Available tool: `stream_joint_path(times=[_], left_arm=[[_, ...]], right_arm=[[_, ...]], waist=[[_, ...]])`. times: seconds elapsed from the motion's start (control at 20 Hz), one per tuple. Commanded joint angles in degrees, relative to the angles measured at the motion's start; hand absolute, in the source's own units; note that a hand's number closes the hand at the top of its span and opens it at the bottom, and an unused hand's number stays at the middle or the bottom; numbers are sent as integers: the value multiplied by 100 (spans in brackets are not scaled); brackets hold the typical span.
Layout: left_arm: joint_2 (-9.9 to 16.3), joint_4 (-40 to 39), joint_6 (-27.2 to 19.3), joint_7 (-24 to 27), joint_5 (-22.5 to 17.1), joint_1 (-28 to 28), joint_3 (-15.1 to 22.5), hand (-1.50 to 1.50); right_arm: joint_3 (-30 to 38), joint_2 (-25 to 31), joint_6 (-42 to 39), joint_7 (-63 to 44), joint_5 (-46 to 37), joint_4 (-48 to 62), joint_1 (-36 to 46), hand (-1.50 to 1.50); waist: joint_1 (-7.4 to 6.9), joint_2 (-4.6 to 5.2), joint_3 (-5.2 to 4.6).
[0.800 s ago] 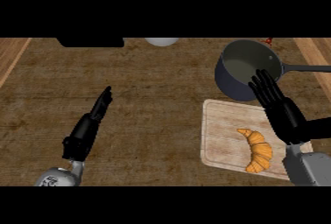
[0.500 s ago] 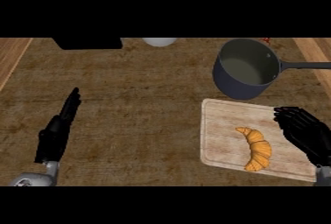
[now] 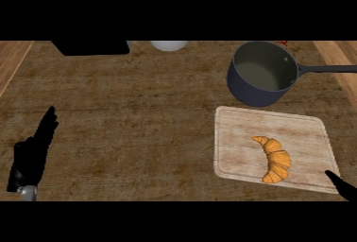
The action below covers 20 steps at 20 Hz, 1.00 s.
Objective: Pick the croissant from the cutting board and place it in the pot
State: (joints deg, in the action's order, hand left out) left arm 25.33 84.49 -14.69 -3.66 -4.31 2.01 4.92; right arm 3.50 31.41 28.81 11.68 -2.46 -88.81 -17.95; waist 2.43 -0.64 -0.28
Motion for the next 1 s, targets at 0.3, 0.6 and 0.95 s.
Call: stream_joint_path(times=[0.3,0.6,0.95], left_arm=[[158,532,312,-374,-72,67,-134,0],[114,262,362,-195,-5,-72,-163,0],[264,460,600,-566,-119,-190,-215,0]], right_arm=[[-432,796,-405,-2597,-1171,-2241,-1046,-150],[-858,1599,-1741,-4556,-1179,-2615,-135,-150],[-1633,1853,-3294,-6401,-500,-2558,937,-150]], waist=[[-267,66,16],[-407,109,9],[-497,100,19]])
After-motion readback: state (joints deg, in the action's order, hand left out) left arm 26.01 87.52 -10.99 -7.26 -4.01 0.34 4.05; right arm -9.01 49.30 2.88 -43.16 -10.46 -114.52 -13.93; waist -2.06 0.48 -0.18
